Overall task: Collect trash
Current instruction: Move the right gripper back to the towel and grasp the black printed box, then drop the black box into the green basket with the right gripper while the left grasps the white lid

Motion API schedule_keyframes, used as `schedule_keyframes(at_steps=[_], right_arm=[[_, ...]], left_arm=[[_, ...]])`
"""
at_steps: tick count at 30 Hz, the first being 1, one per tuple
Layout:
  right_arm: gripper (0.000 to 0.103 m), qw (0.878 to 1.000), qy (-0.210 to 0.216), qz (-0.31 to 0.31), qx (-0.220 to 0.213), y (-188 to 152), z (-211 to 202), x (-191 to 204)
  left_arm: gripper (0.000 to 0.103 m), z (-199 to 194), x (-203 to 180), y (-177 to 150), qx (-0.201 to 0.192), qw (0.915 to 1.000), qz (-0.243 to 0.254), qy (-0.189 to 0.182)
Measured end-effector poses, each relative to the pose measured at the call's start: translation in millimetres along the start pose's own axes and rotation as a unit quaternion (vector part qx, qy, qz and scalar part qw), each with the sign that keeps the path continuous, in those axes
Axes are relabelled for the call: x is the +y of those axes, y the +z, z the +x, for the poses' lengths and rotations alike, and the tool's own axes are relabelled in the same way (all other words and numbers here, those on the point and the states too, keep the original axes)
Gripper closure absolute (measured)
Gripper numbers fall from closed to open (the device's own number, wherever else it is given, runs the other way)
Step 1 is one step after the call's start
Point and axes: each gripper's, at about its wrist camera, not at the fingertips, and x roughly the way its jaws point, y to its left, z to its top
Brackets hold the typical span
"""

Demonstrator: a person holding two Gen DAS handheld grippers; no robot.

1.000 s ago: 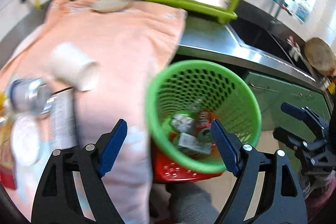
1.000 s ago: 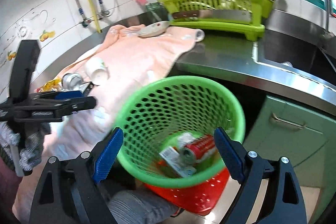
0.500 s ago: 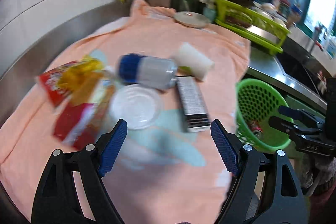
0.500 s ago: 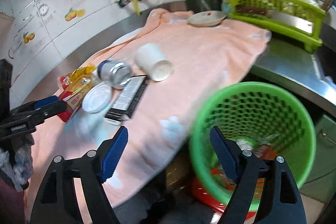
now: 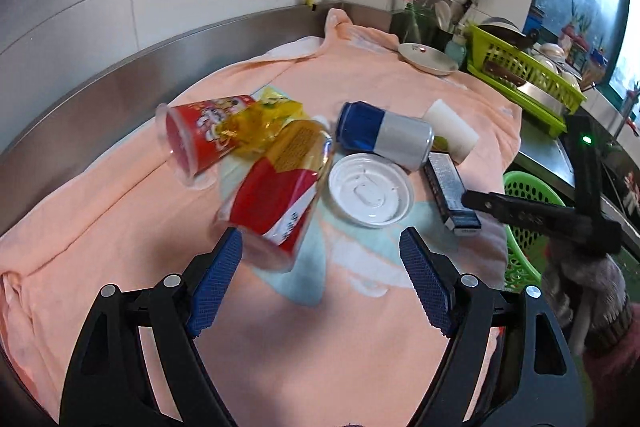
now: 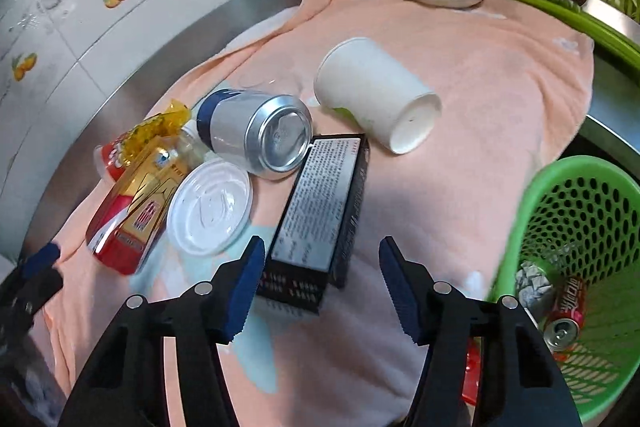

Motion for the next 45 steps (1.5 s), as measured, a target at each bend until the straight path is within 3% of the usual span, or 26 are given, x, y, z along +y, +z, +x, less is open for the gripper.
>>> schedule_keyframes(at_steps=[8, 14, 19, 32, 45], right_arm=[[0.048, 0.999, -0.042, 0.001, 0.018, 13.9, 34.0, 7.8], [0.051, 0.996, -0.08, -0.036, 0.017, 18.2, 43.9, 18.9], [0.055, 0.996, -0.075, -0.039, 0.018, 18.3, 42.1, 13.5], [0.057, 1.0, -0.021, -0.023, -0.005, -8.7, -9.3, -22.2], [0.057, 0.999, -0.022, -0.006, -0.043, -37.8, -82.3, -71.0]], left_arm=[[0.033, -4.4, 2.7, -16.1, 0.004, 0.9999, -0.003, -0.012], [0.041, 0.9, -19.1, -22.8, 0.01, 0.999, 0.035, -0.026], [0.045, 15.5, -41.0, -19.9, 0.018, 0.9973, 0.062, -0.036], [0.062, 69.0, -86.7, -5.4, 0.05, 0.9902, 0.124, -0.041], [0.076, 114.2, -112.9, 4.9, 0.087, 0.9789, 0.182, -0.031]])
